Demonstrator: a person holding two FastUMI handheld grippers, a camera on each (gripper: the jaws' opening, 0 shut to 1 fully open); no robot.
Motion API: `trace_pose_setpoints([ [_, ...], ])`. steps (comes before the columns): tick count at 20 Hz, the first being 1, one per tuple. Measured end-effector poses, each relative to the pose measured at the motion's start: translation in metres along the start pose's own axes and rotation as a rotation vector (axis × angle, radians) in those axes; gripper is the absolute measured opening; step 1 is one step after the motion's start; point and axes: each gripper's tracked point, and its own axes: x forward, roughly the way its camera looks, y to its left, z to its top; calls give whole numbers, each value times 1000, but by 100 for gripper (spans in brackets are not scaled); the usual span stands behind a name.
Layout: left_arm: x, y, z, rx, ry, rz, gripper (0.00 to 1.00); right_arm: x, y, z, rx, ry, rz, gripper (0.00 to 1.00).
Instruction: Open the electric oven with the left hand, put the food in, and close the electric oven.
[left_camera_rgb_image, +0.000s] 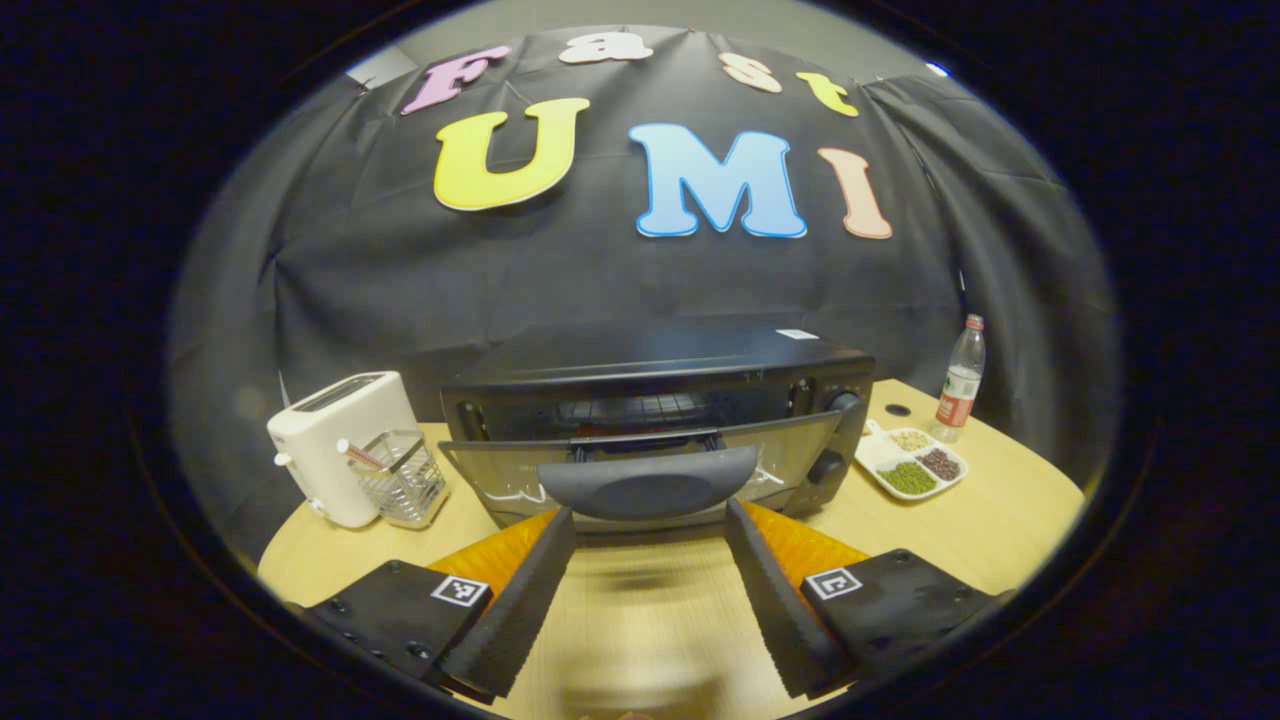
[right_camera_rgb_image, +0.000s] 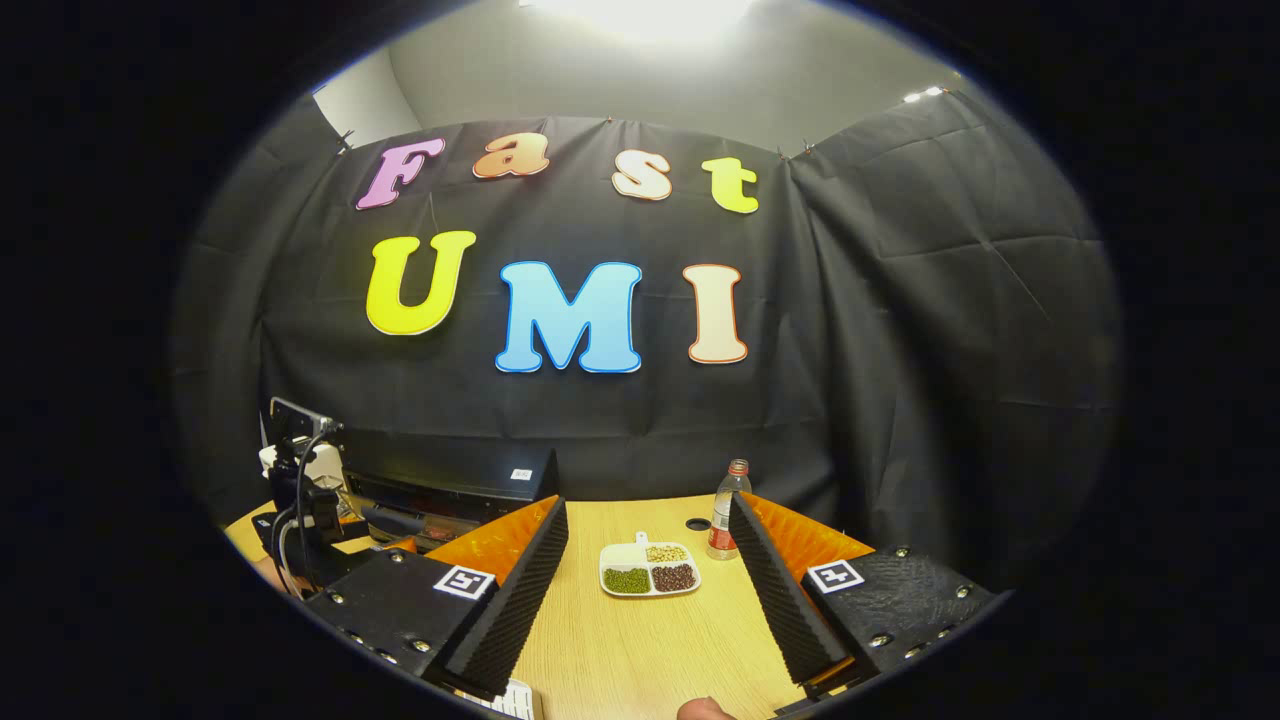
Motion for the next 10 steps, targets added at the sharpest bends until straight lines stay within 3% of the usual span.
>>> trace_pose_setpoints([
  [2, 4, 2, 17, 5, -33, -1, 100, 0, 1, -1, -2, 1, -5, 98],
  [5, -5, -4, 40, 19, -83, -18, 99, 2, 5, 2, 14, -12, 2, 98],
  [10, -64, -19, 81, 32, -175, -8, 94, -6, 8, 13, 53, -56, 73, 98],
])
